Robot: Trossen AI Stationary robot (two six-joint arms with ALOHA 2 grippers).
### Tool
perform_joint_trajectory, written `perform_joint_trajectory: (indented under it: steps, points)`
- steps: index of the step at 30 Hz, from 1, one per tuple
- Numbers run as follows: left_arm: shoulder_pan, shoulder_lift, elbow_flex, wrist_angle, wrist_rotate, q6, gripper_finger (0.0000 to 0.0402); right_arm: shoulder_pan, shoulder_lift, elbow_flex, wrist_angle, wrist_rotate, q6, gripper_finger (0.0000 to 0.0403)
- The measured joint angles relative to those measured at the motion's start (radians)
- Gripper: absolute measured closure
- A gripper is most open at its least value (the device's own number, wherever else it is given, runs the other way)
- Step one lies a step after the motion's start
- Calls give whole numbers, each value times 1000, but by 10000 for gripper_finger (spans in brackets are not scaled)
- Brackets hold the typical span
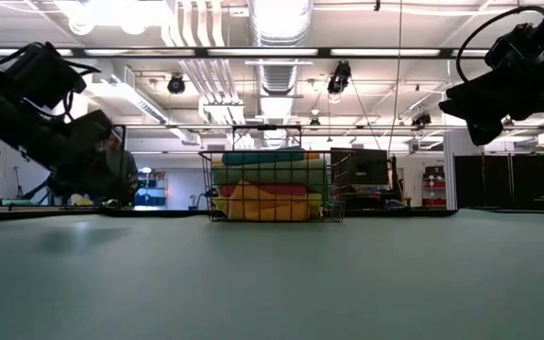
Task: Fold microfiber towels
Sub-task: Return to Home Position
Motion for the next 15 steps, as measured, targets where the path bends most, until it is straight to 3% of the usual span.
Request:
perform_joint_trajectory:
  steps: [15]
  points:
    - [0,147,0,0,0,0,402,0,0,0,0,0,0,273]
